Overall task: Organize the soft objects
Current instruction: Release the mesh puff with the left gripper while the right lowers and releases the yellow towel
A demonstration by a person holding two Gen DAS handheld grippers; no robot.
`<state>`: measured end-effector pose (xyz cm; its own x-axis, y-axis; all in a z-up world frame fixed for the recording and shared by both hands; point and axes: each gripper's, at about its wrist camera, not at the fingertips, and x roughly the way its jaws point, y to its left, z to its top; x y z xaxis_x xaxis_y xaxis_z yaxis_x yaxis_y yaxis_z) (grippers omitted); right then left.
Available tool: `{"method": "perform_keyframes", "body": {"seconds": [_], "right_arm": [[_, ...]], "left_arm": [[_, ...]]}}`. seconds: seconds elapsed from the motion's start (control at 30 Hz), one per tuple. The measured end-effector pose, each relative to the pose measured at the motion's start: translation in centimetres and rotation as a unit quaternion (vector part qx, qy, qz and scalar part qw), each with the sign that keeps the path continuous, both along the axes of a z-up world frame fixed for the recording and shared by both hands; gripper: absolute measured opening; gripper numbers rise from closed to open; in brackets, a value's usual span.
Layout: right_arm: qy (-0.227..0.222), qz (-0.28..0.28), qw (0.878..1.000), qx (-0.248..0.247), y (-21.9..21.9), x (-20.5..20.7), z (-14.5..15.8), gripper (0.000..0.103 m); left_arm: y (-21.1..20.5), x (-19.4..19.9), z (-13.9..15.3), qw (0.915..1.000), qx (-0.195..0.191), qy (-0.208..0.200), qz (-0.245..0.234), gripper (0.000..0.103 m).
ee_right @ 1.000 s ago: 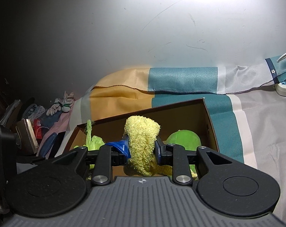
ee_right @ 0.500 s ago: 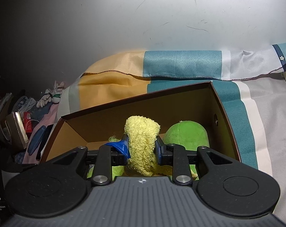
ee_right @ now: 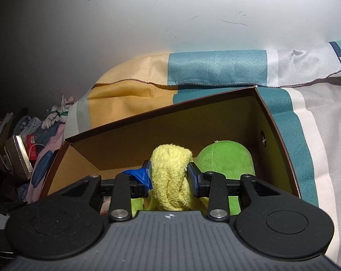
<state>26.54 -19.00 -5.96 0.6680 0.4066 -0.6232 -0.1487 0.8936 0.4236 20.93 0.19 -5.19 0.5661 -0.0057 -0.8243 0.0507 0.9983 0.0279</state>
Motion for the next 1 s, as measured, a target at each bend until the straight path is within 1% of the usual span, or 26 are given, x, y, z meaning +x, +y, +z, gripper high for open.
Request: {"method": "perform_keyframes", "body": {"seconds": [0.07, 0.2, 0.5, 0.7, 0.83, 1.0], "right_arm": [[-0.015, -0.008, 1.0, -0.016, 0.0, -0.2, 0.3, 0.018], [-0.02, -0.026, 0.999, 0.011, -1.0, -0.5, 0.9, 0.019], [-0.044, -0.028, 0.999, 0.007, -0.8, -3.0, 3.1, 0.019], [-0.064, -0.035, 0.997, -0.008, -0.4, -5.0, 4.5, 0.019], [-0.069, -0.042, 0.997, 0.002, -0.5, -5.9, 5.1, 0.019], [-0.073, -0.037, 0.997, -0.001, -0.4, -7.0, 5.6, 0.02]], "left_arm": [[0.0, -0.2, 0.2, 1.0, 0.002, -0.001, 0.003, 0.084], [0.1, -0.6, 0.5, 0.9999, 0.009, -0.003, 0.012, 0.084], [-0.4, -1.7, 1.8, 0.9994, 0.026, -0.02, 0.014, 0.084], [-0.5, -2.6, 2.6, 0.9984, 0.043, -0.03, 0.02, 0.084], [-0.3, -3.3, 3.1, 0.9982, 0.042, -0.035, 0.025, 0.084], [-0.5, -4.3, 3.6, 0.9978, 0.044, -0.041, 0.027, 0.084]]}}
